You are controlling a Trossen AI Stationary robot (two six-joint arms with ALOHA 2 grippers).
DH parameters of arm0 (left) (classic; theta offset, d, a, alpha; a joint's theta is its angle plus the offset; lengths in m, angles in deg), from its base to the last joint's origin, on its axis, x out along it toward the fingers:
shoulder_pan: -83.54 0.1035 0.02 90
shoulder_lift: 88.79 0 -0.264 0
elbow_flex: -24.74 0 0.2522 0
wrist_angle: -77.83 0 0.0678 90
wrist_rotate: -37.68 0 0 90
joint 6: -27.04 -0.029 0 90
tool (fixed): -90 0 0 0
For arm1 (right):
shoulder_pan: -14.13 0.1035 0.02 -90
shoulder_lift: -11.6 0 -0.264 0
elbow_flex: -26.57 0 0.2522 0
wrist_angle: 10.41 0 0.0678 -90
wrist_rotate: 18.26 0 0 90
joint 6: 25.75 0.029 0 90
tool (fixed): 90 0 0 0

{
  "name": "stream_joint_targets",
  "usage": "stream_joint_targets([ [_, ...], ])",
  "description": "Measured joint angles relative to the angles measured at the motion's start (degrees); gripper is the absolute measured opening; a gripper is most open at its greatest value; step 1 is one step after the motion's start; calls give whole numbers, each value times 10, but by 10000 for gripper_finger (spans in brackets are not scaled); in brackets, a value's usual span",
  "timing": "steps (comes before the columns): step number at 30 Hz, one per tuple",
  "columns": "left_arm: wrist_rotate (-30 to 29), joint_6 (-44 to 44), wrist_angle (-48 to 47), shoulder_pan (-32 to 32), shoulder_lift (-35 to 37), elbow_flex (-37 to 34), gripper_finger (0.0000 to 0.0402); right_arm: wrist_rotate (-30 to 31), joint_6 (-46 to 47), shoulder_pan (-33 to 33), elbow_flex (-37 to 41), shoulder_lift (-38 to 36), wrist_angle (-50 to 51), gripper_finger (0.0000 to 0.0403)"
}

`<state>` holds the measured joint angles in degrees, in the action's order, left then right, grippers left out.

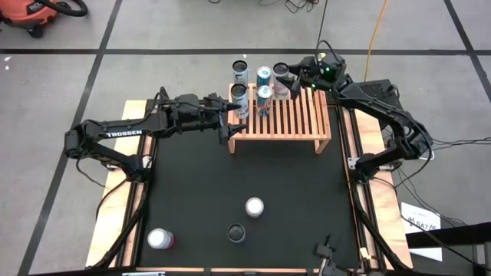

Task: Place canned beverage on shelf
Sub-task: Put the pink soda can on the shelf

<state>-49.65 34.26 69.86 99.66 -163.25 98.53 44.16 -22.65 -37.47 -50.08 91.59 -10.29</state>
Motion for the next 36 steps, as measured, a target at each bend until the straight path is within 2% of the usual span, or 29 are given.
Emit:
stream_joint_targets([
  [4,-12,4,-15,0,2,0,396,-14,-7,-20,0,0,-7,246],
  [8,-23,11,-23,0,6,0,396,-64,11,-36,0,4,-16,246],
  [17,-32,11,-23,10,5,0,396,-118,16,-50,-1,33,-38,246],
  [22,-36,14,-23,12,5,0,396,-121,4,-53,-2,39,-41,246],
  [25,-37,14,-23,12,5,0,396,-144,3,-58,-2,39,-43,249],
  [36,-62,14,-23,12,5,0,396,-161,7,-63,-1,34,-37,280],
])
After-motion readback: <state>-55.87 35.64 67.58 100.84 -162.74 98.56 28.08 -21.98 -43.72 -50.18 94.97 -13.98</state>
